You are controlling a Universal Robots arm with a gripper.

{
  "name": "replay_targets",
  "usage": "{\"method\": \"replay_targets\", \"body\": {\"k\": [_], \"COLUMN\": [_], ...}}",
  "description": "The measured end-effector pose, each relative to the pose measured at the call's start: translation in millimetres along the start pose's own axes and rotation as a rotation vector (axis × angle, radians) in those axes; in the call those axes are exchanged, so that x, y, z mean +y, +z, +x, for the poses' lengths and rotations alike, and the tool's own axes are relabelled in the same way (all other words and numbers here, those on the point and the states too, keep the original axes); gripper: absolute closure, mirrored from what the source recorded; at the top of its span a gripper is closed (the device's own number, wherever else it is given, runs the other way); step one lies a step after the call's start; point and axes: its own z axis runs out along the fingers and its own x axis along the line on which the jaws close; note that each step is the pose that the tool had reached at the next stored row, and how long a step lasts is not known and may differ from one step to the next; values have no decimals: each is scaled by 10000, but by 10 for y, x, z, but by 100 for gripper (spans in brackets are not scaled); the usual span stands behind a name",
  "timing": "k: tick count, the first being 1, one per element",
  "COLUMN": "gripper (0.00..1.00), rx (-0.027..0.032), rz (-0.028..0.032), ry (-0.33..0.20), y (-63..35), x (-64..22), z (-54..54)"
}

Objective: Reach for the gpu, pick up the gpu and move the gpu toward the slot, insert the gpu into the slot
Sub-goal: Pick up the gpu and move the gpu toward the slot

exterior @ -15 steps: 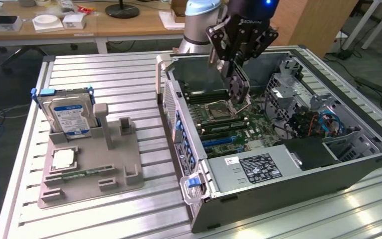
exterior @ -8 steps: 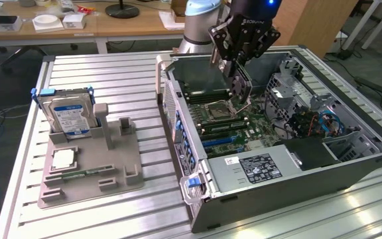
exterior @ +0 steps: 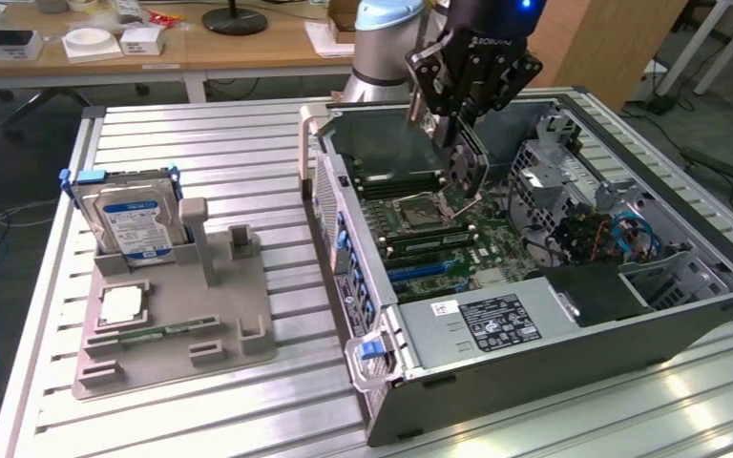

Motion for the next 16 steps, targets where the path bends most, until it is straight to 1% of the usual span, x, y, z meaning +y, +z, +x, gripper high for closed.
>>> {"method": "replay_targets", "body": {"k": [16], "gripper": [74], "rx": [0], "rz": [0], "ry": [0], "y": [-1], "x": [0], "z": [-101]}}
